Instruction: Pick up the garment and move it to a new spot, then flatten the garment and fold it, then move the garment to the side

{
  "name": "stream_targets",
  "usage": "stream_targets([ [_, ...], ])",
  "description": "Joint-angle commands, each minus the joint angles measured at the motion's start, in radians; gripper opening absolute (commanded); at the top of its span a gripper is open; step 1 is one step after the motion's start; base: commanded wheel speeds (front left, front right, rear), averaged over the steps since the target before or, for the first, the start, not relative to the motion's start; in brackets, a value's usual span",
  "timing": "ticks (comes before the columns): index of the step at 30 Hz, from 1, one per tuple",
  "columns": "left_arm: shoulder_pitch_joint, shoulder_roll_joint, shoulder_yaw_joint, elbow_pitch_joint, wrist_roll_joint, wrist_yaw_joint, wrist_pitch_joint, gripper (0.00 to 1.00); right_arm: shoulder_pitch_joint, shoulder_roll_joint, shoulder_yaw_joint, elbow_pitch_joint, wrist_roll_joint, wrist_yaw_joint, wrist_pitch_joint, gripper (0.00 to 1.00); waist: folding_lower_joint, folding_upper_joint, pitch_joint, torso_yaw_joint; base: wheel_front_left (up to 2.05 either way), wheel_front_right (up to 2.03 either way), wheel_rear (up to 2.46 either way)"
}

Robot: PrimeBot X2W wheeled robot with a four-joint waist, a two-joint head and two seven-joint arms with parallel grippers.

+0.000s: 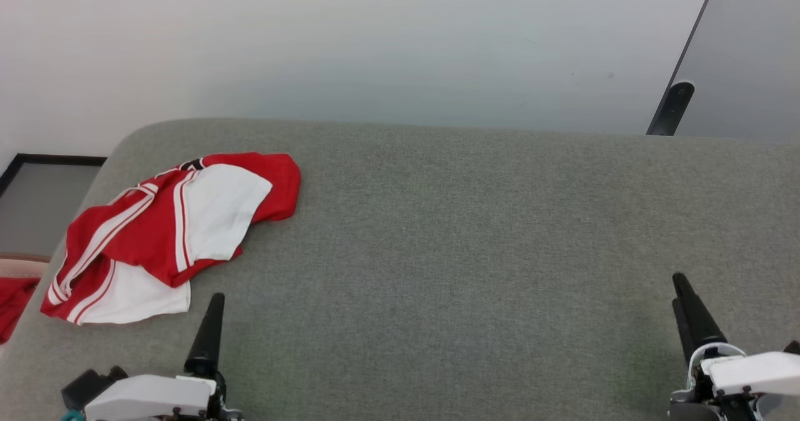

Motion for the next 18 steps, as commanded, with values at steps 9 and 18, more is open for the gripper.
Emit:
stream_targets([
  [9,-0.032,0.043,-0.024,-0.031,0.22,0.039,-0.042,1.0,-0.063,-0.062,0.069,0.016,-0.191,0.0,-0.06,1.0,-0.0001,0.0,0.0,0.002,0.0,0.0,0.0],
  [18,-0.023,0.059,-0.042,-0.043,0.409,0.067,-0.076,1.0,-0.093,-0.091,0.099,0.032,-0.338,0.001,-0.099,1.0,-0.0001,0.0,0.001,0.0,0.0,0.0,0.0],
])
